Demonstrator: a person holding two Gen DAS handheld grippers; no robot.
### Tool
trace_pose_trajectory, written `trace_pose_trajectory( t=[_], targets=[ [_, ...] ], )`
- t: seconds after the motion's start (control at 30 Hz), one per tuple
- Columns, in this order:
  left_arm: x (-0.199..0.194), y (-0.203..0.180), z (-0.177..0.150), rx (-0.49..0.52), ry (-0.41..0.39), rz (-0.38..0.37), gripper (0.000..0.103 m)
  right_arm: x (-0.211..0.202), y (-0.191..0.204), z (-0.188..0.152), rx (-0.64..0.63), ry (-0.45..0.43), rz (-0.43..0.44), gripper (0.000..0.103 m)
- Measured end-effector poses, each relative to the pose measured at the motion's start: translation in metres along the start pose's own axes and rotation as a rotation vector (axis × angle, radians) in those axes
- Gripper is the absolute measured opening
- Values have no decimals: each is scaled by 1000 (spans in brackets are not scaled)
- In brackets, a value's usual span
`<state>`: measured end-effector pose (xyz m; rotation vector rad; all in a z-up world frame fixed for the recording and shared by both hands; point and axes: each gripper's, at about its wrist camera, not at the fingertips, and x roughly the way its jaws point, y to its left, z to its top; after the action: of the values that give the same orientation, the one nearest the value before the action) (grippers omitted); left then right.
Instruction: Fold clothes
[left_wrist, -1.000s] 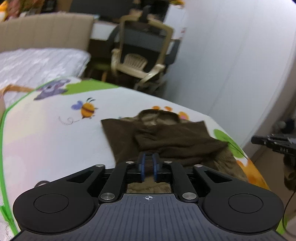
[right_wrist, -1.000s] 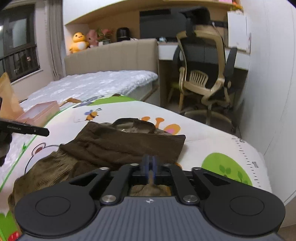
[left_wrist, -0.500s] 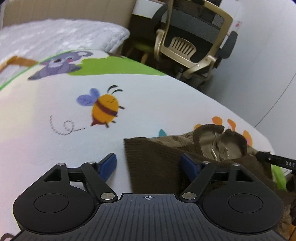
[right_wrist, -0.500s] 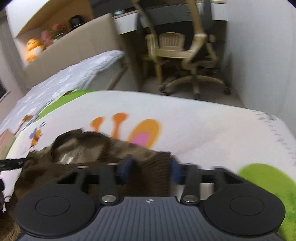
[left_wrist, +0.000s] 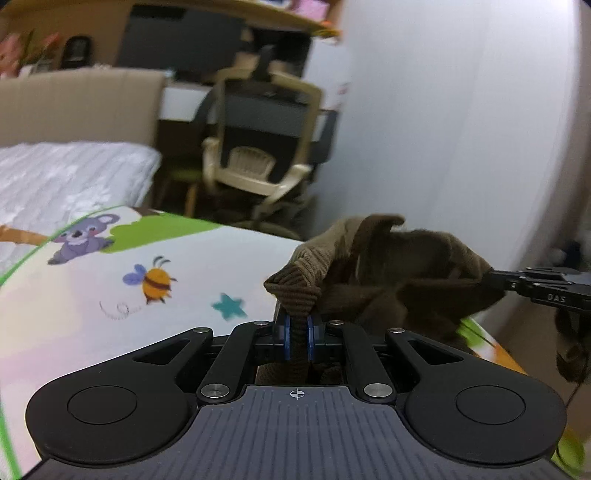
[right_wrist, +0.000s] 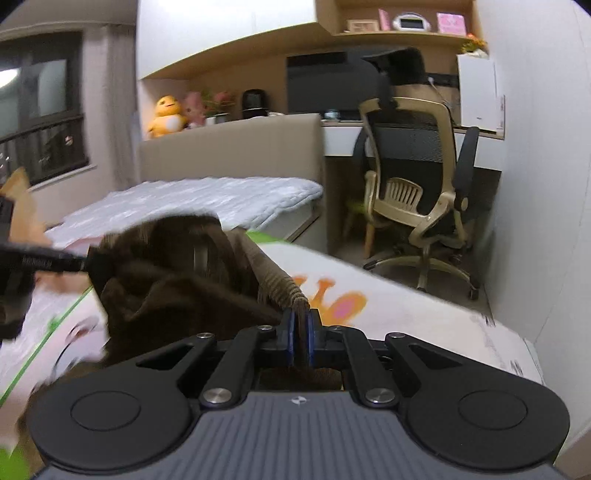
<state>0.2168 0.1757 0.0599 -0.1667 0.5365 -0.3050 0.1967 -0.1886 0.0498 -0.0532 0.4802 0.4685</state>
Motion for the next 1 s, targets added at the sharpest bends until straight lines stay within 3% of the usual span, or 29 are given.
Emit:
trace_pose_trajectory(
  t=[0.2,0.33,0.37,0.4,0.43,0.47,0.6,0.67,0.77,0.87,0.9,0.93,0.97,1.0],
  targets=[
    [-42,-18,-67,-1,100,-51,13,-34,14,-78,38,116,18,6],
    [-52,-12,-102,-38,184,-42,24,-43,8,-113,97,168,10,9],
    [-53,-10,-107,-53,200,-41,29,-45,5,-117,114,174,11,16],
    [-56,-7,-110,-69,211,-44,32,-47,3,-118,130,174,17,35],
    [-58,-4,-112,-86,215,-53,40,-50,1,-117,143,171,27,47],
    [-61,-1,-111,-104,209,-66,51,-54,0,-116,153,161,38,67],
    [-73,8,-105,-187,163,-128,79,-66,-6,-104,195,95,98,82],
    [-72,16,-101,-264,143,-158,90,-63,-8,-100,238,64,106,84],
    [-51,27,-100,-417,162,-173,93,-44,-6,-95,289,49,90,84],
    [-11,34,-102,-553,234,-171,91,-14,2,-95,308,64,70,84],
    [0,34,-100,-574,245,-168,89,-5,6,-94,307,80,68,84],
    [6,32,-96,-584,237,-165,78,1,12,-94,287,98,59,84],
    [9,29,-90,-587,212,-177,72,3,18,-94,251,118,41,84],
    [3,25,-81,-578,163,-203,72,5,24,-95,214,137,22,84]
  ],
)
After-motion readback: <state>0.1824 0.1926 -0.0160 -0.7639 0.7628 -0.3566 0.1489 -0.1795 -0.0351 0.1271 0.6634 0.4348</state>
